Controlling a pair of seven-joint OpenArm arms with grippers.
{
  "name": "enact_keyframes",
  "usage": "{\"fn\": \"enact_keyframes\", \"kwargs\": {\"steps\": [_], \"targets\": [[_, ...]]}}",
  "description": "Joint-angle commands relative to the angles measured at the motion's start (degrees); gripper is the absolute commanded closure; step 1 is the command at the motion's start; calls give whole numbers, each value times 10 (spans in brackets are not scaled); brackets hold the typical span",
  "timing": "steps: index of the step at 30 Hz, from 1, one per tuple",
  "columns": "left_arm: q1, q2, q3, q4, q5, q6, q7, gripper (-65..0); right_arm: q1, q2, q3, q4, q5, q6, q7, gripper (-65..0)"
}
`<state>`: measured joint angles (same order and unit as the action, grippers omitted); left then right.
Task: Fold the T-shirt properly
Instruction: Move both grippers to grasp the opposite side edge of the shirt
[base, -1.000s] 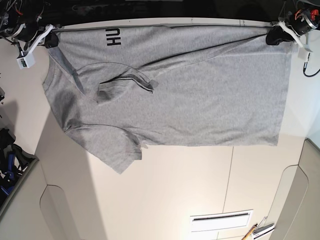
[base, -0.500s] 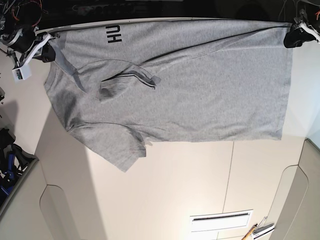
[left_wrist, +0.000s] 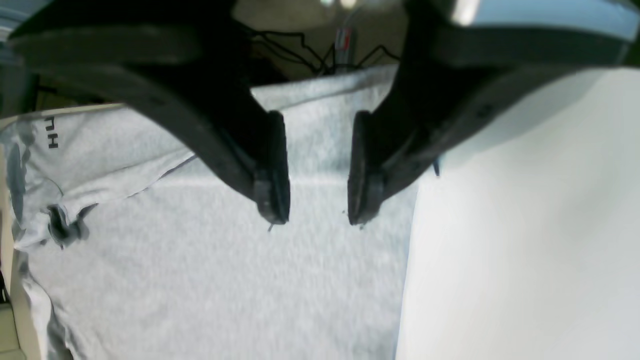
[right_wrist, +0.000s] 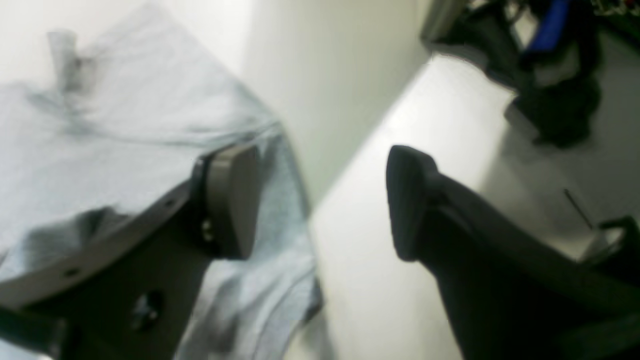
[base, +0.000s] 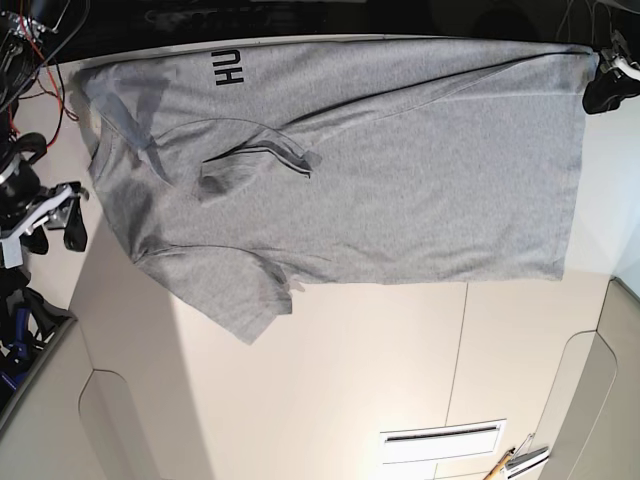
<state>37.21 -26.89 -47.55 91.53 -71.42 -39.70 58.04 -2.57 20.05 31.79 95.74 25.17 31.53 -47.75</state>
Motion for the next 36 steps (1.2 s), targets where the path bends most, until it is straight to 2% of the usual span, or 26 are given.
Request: {"fn": "enact_keyframes", "kwargs": {"steps": [1, 6, 10, 13, 19, 20, 21, 24, 25, 28, 30, 36], "targets": [[-1, -11, -6, 8, -12, -3, -7, -231, 22, 20, -3, -29, 12, -4, 8, -390], [-16, -10, -6, 8, -12, -3, -8, -231, 116, 58, -67, -234, 49, 18, 9, -390], [-20, -10, -5, 8, -12, -3, -8, -231, 177, 58, -133, -346, 60, 19, 9, -390], [-21, -10, -5, 8, -12, -3, -8, -231, 202, 57, -198, -384, 88, 19, 9, -390], [-22, -10, -5, 8, -12, -3, -8, -231, 211, 45, -285, -386, 77, 19, 8, -383], [-24, -10, -5, 8, -12, -3, -8, -230, 211, 42, -289, -386, 71, 19, 8, -353], [-28, -10, -5, 8, -6, -3, -7, -231, 211, 37, -289, -386, 62, 19, 8, -296], [-52, -15, -5, 8, 26, -3, -6, -231, 211, 27, -289, -386, 37, 18, 8, -18], [-64, -16, -5, 8, 33, -3, -6, -231, 211, 26, -289, -386, 31, 17, 8, 0], [-111, -16, -3, 8, 37, -3, -6, -231, 211, 26, -289, -386, 18, 17, 9, 0], [-148, -16, -3, 8, 64, -3, -9, -232, 211, 26, -289, -386, 18, 17, 9, 0], [-251, -33, 24, -19, 192, -3, -105, -293, 211, 26, -289, -386, 18, 17, 9, 0]]}}
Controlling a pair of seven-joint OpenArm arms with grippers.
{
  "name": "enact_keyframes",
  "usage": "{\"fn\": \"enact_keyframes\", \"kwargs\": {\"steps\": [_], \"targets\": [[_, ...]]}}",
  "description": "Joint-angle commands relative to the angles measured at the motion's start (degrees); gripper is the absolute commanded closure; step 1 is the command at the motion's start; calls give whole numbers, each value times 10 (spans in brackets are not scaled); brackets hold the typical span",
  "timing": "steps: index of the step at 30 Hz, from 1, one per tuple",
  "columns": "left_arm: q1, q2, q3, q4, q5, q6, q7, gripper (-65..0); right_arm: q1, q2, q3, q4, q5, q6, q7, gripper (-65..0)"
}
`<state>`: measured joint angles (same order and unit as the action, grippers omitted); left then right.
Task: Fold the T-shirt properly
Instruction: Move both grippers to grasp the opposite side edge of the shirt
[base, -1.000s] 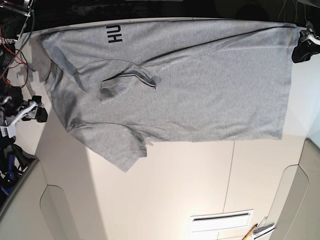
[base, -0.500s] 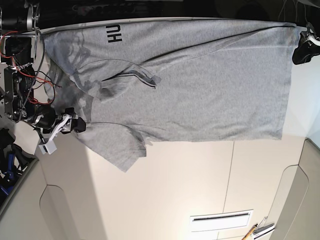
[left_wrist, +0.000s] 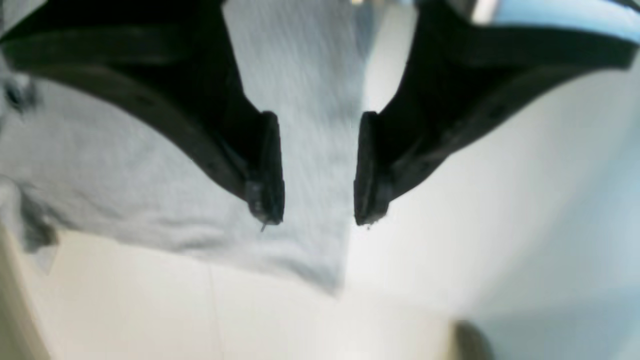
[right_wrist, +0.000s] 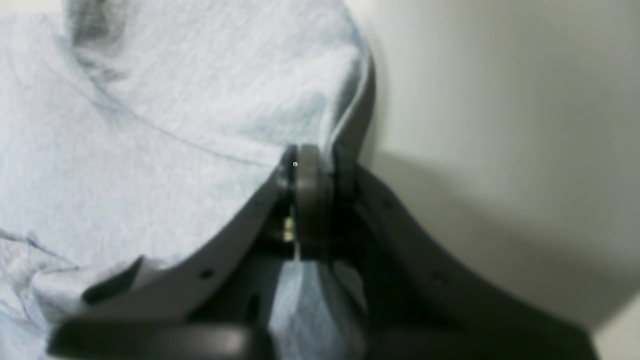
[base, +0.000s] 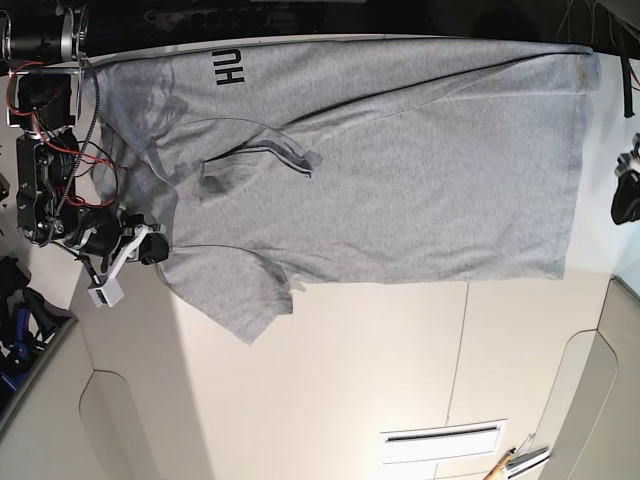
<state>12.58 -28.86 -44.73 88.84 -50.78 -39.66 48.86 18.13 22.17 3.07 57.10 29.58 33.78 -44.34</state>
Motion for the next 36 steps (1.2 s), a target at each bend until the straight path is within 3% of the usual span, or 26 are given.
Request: {"fn": "enact_keyframes", "kwargs": {"steps": [1, 5, 16, 30, 32, 36], "targets": [[-24, -21, 12, -7, 8, 10, -30, -305, 4, 5, -2, 0, -26, -6, -25, 0], [-110, -50, 95, -97, 66, 57, -68, -330, 4, 5, -2, 0, -26, -5, -23, 0], [-346, -54, 278, -462, 87, 60, -112, -330, 4, 5, -2, 0, -26, -6, -23, 0], [-389, -25, 297, -497, 160, 61, -126, -326, 4, 5, -2, 0, -20, -6, -24, 0], [-389, -24, 297, -497, 160, 61, -129, -253, 4, 5, -2, 0, -20, -6, -24, 0], [-389, -26, 297, -497, 159, 70, -144, 0, 4, 5, -2, 2, -19, -6, -24, 0]]}}
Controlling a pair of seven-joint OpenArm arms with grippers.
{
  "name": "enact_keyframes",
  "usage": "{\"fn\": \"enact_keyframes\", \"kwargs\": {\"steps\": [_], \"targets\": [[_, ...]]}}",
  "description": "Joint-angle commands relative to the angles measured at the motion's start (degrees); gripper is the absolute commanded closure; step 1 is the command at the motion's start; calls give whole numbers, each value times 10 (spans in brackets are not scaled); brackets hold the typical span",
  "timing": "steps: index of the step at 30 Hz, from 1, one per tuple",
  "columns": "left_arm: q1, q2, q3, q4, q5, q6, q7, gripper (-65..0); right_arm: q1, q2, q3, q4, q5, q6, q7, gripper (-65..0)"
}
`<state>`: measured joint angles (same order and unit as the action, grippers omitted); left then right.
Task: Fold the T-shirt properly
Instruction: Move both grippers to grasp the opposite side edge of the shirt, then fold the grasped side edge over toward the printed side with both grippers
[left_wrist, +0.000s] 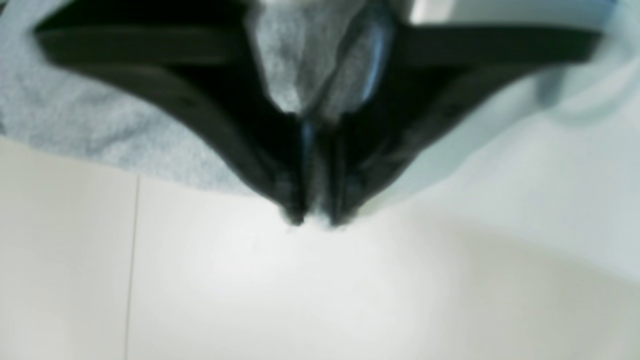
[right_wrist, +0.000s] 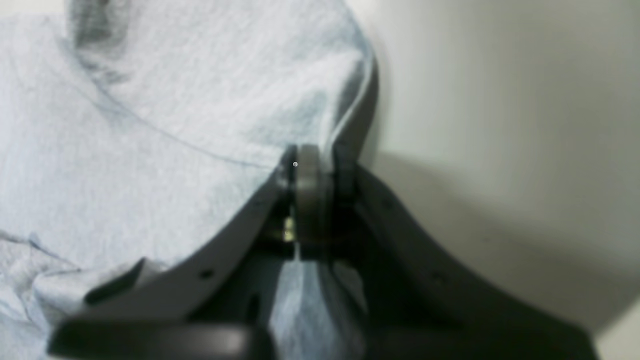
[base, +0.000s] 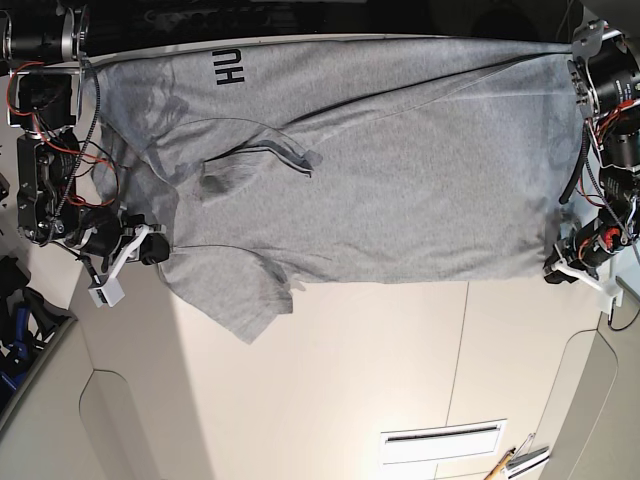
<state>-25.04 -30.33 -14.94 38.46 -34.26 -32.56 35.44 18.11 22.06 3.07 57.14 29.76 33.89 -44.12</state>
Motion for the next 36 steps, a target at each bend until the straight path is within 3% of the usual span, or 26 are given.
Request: {"fn": "enact_keyframes", "kwargs": {"steps": [1, 4, 6, 14, 18, 25, 34, 36], "targets": [[-13, -12, -1, 7, -7, 0, -13, 0, 4, 6, -2, 4, -21, -7, -26, 0], [-13, -17, -3, 15, -7, -4, -20, 0, 4, 6, 8, 31, 3, -7, -24, 0], [-13, -22, -10, 23, -13, -24, -15, 0, 2, 6, 22, 67, 12, -7, -30, 0], [28, -45, -104, 118, -127, -62, 97, 0, -10, 6, 93, 209, 47, -7, -128, 0], [75, -49, -150, 165, -164, -63, 134, 0, -57, 6, 124, 269, 54, -7, -139, 0], [147, -61, -170, 194, -213, -74, 159, 0, -147, 6, 139, 336, 51, -7, -150, 0], [228, -62, -232, 278, -304, -74, 297, 0, -199, 6, 163, 355, 51, -7, -166, 0], [250, -62, -250, 301, -311, -74, 306, 0, -198, 7, 178, 355, 52, -10, -178, 0]]}}
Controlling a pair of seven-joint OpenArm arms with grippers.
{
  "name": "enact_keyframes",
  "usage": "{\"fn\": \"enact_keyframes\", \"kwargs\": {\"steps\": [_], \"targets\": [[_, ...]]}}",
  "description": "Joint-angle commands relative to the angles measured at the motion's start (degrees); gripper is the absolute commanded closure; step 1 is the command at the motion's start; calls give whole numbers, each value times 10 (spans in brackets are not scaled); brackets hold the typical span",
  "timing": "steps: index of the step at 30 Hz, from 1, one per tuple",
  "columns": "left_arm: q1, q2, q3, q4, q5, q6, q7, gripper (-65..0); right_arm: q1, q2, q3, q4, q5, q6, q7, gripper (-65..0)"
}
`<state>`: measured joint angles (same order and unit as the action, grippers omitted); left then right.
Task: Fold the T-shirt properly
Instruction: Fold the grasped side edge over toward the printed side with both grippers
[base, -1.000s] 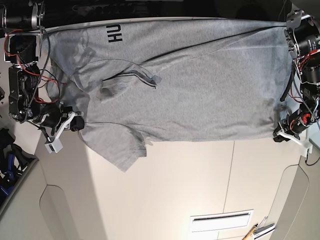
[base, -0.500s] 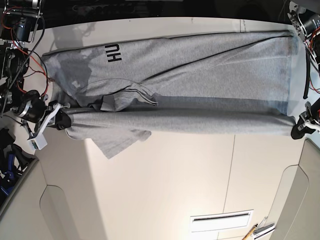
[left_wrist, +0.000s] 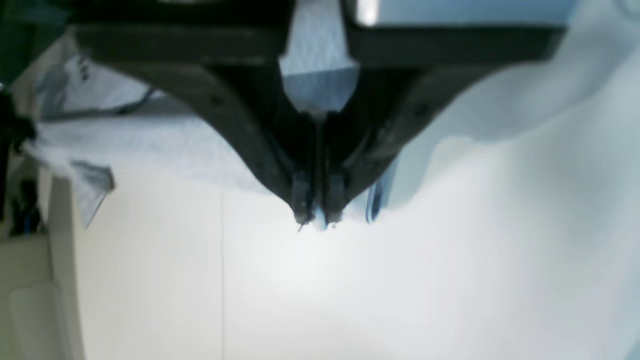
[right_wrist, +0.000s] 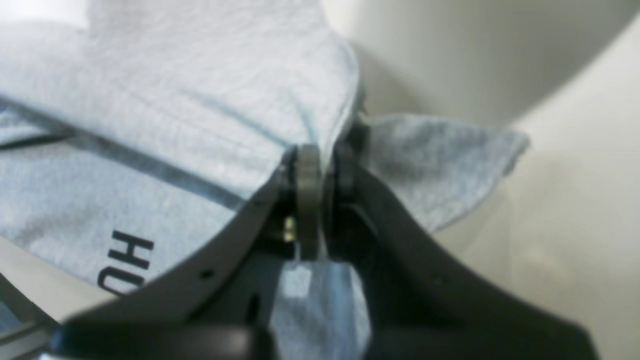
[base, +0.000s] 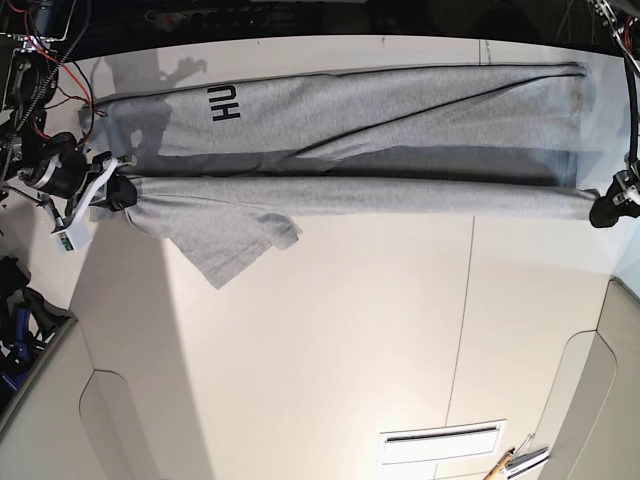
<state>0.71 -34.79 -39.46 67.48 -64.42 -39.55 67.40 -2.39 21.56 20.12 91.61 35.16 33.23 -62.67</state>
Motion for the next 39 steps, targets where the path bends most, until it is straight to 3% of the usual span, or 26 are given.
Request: {"fn": "enact_keyframes", "kwargs": {"steps": [1, 7, 16, 25, 37, 38, 39], "targets": [[3, -17, -12, 21, -9, -4, -13, 0, 7, 12, 15, 10, -2, -5, 4, 0], [48, -17, -21, 35, -10, -4, -13, 0, 6, 12, 50, 10, 9, -5, -31, 0], [61, -17, -21, 35, -6, -4, -9, 0, 6, 11, 51, 10, 34, -4, -52, 0], [70, -17, -21, 35, 14, -4, 21, 0, 6, 11, 51, 8, -16, -4, -54, 0], [89, -17, -21, 35, 14, -4, 16, 0, -19, 11, 51, 8, -15, -5, -53, 0], [89, -17, -21, 35, 14, -4, 19, 0, -19, 11, 51, 8, -15, -5, -53, -23], [88, -17, -21, 35, 14, -4, 22, -2, -19, 11, 51, 8, -15, -5, -52, -102]]}}
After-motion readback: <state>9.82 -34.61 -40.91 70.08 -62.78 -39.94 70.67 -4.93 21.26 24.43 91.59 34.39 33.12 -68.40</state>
